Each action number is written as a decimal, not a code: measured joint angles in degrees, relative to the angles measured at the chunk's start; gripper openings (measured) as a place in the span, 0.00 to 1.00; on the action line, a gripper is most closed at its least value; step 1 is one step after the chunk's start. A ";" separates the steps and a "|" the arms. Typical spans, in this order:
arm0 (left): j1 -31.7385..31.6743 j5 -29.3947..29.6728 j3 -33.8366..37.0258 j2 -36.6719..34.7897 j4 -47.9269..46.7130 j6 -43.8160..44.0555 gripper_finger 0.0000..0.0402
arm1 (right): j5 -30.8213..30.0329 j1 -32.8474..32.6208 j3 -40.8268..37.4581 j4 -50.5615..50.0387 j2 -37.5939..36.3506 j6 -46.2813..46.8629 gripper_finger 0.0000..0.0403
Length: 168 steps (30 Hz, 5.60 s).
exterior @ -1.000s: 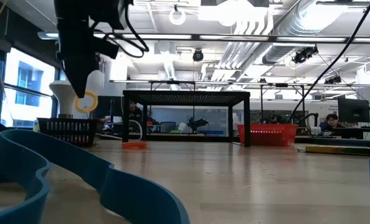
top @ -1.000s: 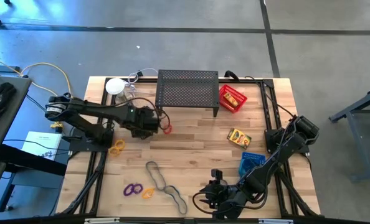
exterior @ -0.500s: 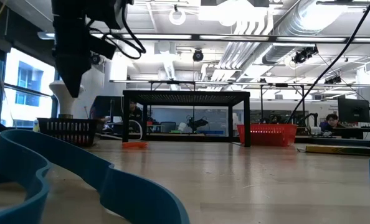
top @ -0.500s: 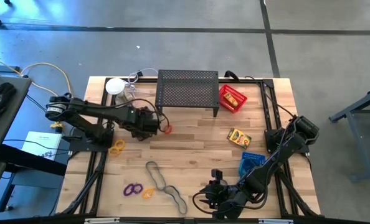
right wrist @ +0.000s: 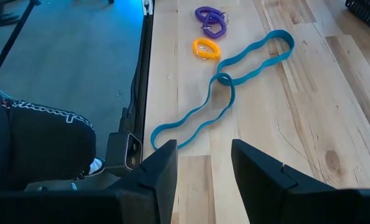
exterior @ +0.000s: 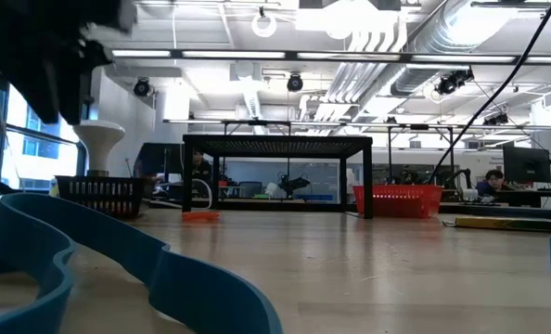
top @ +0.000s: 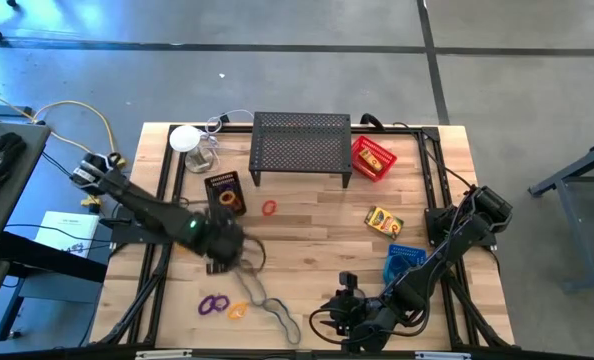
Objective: Pick & Place Office Desk Supplies
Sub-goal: Put the blue rubber band into the blue basket
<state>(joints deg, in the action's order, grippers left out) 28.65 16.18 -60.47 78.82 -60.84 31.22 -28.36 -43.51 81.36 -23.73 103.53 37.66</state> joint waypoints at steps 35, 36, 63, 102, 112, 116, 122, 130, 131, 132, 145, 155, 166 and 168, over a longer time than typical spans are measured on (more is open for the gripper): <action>5.22 3.10 21.29 2.82 38.80 -9.94 0.39 | -4.76 0.29 0.00 0.01 0.00 -3.22 0.35; 5.22 2.92 21.29 3.24 38.84 -9.88 0.39 | -4.74 0.44 0.00 0.02 0.00 -3.22 0.35; 5.16 17.12 11.66 1.26 41.24 -13.82 0.00 | -13.57 3.68 -0.04 -6.34 0.02 3.53 0.34; -3.10 -0.40 15.06 7.74 30.16 -14.86 0.35 | -5.55 4.90 -9.01 6.55 0.04 4.14 0.33; -6.55 -4.15 14.80 11.83 31.02 -12.98 0.26 | -5.56 4.90 -9.03 6.86 0.04 2.60 0.33; -7.15 -5.11 14.83 11.48 31.56 -13.16 0.04 | -5.55 4.89 -9.03 6.86 0.04 2.59 0.33; -5.80 1.70 12.52 9.08 31.74 -13.84 0.01 | -5.70 4.95 -9.03 6.86 0.04 2.55 0.33; -0.88 11.75 4.19 6.40 36.90 -18.74 0.00 | -6.16 7.32 -9.03 7.26 0.04 2.57 0.33; -0.24 12.78 4.00 6.37 38.99 -20.94 0.00 | -6.16 7.76 -9.03 7.42 0.04 2.57 0.33; 0.34 12.91 4.00 6.37 40.92 -22.78 0.00 | -6.18 8.32 -9.03 7.55 0.04 2.57 0.33; 2.23 15.37 4.00 6.39 49.57 -29.85 0.00 | -5.09 13.79 -8.97 17.00 0.98 -1.95 0.33; 2.23 15.70 4.00 6.39 57.12 -34.47 0.00 | 2.84 17.06 -9.10 27.91 7.74 -8.57 0.33; 2.23 15.68 4.00 6.37 57.37 -34.48 0.00 | 6.15 17.67 -8.96 29.97 8.33 -11.16 0.15; 2.23 15.67 4.00 6.37 57.30 -34.47 0.00 | 6.28 17.66 -8.96 29.98 8.33 -12.34 0.05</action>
<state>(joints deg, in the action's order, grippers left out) 30.87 31.85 -56.47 85.19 -3.53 -3.25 -22.09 -25.85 72.40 6.25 111.85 25.31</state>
